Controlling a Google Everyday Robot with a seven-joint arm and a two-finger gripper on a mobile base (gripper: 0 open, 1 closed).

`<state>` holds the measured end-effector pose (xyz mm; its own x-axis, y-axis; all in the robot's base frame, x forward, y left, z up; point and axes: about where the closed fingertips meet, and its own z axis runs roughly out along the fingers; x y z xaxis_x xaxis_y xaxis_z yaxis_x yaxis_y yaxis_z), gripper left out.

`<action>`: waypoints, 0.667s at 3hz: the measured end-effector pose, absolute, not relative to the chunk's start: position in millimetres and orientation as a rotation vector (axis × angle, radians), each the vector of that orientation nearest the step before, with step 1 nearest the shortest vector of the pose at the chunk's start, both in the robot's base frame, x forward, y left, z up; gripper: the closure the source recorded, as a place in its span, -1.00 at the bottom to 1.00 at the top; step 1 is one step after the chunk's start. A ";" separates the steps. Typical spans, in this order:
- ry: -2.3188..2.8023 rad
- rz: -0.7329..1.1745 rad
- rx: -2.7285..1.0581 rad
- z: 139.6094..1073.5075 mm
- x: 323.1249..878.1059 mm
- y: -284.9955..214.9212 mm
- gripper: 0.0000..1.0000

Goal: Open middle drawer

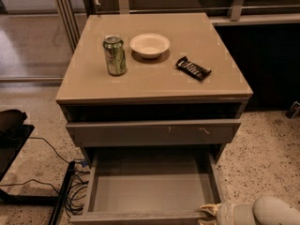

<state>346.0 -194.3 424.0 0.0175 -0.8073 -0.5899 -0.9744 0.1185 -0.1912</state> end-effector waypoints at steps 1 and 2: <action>1.826 0.375 -1.725 424.0 346.0 -194.3 -0.77; 1.826 0.375 -1.725 424.0 346.0 -194.3 -1.00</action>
Offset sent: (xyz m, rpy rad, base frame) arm 0.0000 0.0000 0.0000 0.0000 0.0000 0.0000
